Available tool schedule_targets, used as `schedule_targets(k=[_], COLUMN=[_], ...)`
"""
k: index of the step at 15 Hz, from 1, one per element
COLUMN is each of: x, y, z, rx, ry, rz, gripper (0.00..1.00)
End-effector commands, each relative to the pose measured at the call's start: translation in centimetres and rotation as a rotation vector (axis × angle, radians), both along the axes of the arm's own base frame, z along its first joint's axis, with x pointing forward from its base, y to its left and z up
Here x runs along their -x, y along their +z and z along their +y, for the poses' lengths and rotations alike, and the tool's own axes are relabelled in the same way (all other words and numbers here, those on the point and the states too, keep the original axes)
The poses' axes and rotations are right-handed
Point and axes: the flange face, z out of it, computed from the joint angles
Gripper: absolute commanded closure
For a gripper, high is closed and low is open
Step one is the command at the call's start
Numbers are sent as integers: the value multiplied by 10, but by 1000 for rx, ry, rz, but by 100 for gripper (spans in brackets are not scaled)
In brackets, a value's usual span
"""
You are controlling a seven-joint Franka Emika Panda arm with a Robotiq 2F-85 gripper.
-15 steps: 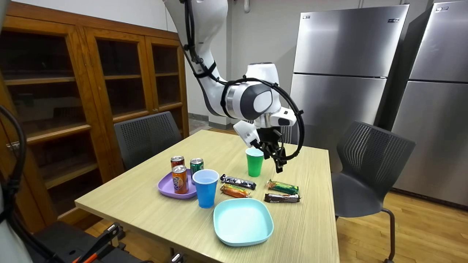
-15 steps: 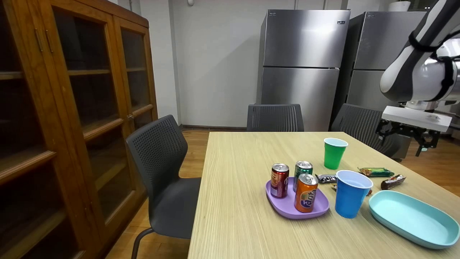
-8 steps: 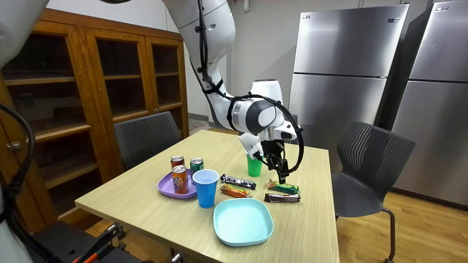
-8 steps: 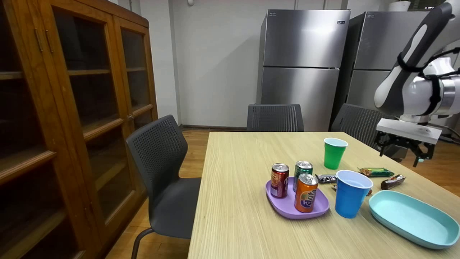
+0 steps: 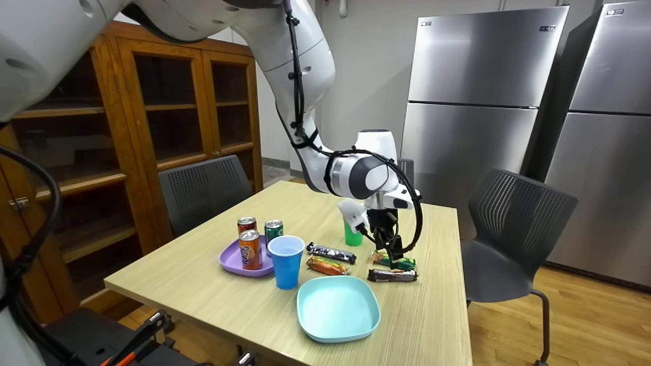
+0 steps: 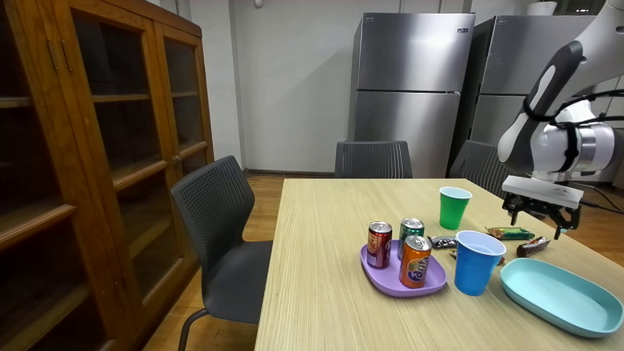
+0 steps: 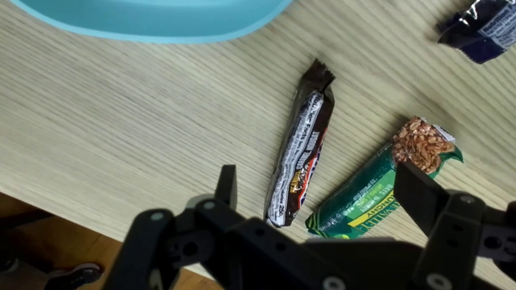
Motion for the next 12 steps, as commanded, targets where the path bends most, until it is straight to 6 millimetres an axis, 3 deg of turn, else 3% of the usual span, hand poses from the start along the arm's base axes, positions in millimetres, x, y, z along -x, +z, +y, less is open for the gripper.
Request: schedule_targets(k=[1, 12], x=[-19, -33], y=[-12, -46], z=[-3, -15], rx=[-3, 15], ry=[-43, -91], rz=[31, 96], gripper=[0, 0])
